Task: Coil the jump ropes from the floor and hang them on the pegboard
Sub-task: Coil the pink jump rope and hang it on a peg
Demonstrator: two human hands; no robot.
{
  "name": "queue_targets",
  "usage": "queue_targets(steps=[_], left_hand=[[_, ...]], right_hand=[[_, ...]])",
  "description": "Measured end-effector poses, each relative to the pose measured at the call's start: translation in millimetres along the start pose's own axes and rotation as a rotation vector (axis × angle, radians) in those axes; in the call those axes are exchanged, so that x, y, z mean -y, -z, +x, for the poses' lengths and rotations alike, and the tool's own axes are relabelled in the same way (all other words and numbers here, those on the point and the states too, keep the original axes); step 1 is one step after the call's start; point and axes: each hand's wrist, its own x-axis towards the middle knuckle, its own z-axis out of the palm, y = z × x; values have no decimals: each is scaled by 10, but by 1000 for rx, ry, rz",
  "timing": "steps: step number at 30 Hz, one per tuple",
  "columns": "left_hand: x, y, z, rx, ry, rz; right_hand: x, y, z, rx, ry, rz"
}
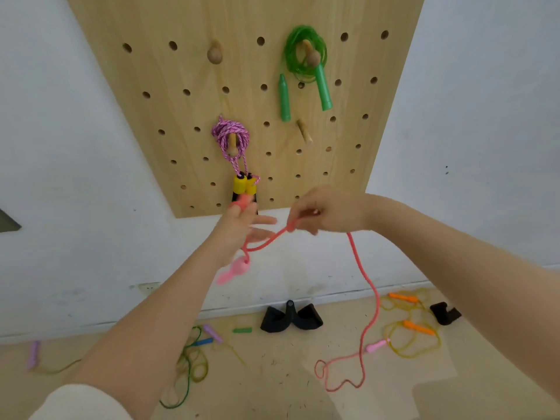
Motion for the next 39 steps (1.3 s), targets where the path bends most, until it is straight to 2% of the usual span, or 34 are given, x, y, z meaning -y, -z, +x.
queue_targets(steps=[2, 5, 7, 10, 11, 13, 14, 16, 18, 20, 22, 25, 27, 30, 33, 35, 37, 39], left_hand=[[-45, -114, -108, 238, 23, -11], [-157, -219, -262, 509, 110, -220], [-206, -208, -293, 611, 163, -318], [-237, -162, -265, 731, 187, -332], [-259, -164, -264, 761, 188, -329], [-292, -201, -245, 749, 174, -333], [-309, -230, -220, 701, 170, -336], [-333, -291, -168, 538, 161, -316], [-336, -362, -133, 387, 102, -246], [-353, -456, -131, 305, 15, -231], [-380, -560, -137, 276, -86, -323], [-426, -684, -94, 296, -185, -598], [-450, -728, -57, 383, -191, -699], [-452, -769, -22, 495, -177, -636], [-450, -799, 23, 422, -189, -564], [-456, -791, 45, 395, -203, -625], [-474, -759, 53, 448, -235, -678], [-505, -683, 62, 460, -327, -766]], right_hand=[[-46, 16, 56, -212, 50, 140], [-130, 0, 120, -423, -1, 276], [-205, -69, 138, -364, -36, 329], [-286, -188, 109, -48, -64, 627], [-316, -224, 105, -2, -57, 736], [-339, -253, 92, 8, -23, 801], [-340, -246, 97, -26, 11, 733], [-352, -188, 83, -68, 41, 562], [-450, -81, 58, -67, 31, 544], [-581, 9, 37, -73, 50, 687], [-687, 70, 31, -41, 147, 898], [-767, 127, 107, 28, 260, 1082], [-833, 170, 148, -24, 201, 1059], [-925, 203, 177, -198, 111, 875], [-940, 157, 212, -280, 78, 794], [-989, 128, 220, -267, 64, 848], [-1096, 124, 217, -307, 56, 893], [-1224, 109, 197, -336, 19, 826]])
